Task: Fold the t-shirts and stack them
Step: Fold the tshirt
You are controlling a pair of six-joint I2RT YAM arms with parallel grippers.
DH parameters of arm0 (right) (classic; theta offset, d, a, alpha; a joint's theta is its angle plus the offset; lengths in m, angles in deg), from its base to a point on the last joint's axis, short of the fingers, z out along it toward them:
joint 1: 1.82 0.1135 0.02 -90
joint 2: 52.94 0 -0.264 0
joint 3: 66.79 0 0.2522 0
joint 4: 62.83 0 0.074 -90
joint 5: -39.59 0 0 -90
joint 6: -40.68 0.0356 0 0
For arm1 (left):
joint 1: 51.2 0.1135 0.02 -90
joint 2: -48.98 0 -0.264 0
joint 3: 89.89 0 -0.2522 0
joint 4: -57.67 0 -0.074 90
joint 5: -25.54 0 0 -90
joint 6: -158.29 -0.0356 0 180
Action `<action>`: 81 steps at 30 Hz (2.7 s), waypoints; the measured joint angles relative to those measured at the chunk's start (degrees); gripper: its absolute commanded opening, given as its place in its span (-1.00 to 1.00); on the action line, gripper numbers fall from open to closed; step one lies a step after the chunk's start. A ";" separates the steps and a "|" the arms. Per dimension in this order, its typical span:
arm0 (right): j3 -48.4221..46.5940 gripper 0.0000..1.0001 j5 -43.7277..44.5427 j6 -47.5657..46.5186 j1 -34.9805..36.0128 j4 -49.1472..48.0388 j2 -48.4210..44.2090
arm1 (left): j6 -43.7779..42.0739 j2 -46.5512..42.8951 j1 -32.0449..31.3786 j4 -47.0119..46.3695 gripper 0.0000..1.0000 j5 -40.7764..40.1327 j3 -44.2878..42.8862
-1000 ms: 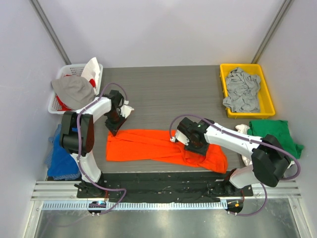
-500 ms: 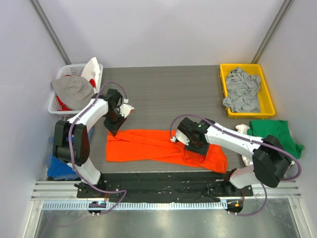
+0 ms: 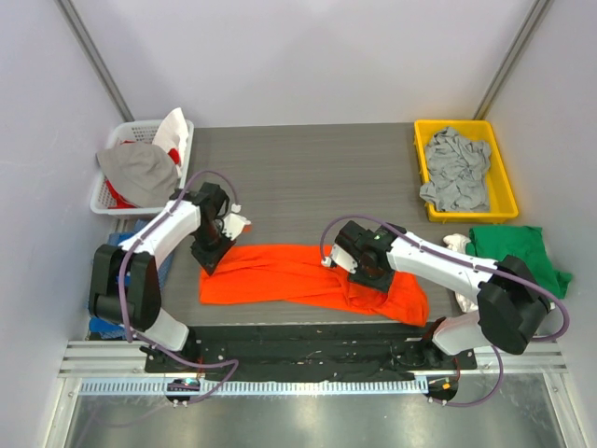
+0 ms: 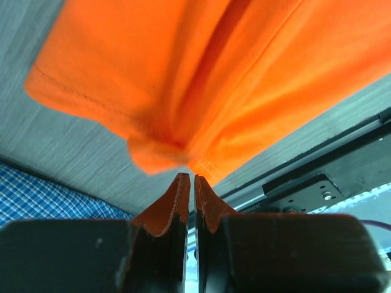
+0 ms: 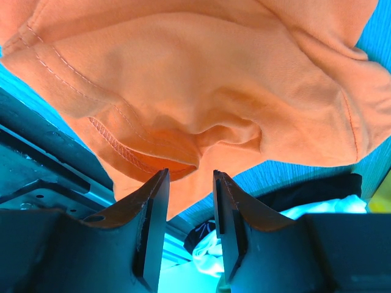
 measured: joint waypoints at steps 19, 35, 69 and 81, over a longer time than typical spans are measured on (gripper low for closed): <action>0.90 -0.15 0.48 0.37 -0.11 -0.17 0.00 | -3.15 -5.79 -0.76 3.91 -0.59 0.92 3.98; 1.05 -0.10 1.84 0.81 -0.11 -1.36 -0.09 | -3.43 5.25 -0.76 -4.20 -0.66 3.04 -5.20; 2.95 -0.10 2.91 1.03 -1.14 -2.58 -2.99 | -3.56 0.24 -4.20 -3.78 -0.69 4.92 7.80; 3.13 -0.02 4.59 1.88 -3.17 -5.09 -4.33 | -2.03 -1.62 -4.20 -6.10 -0.64 5.57 4.94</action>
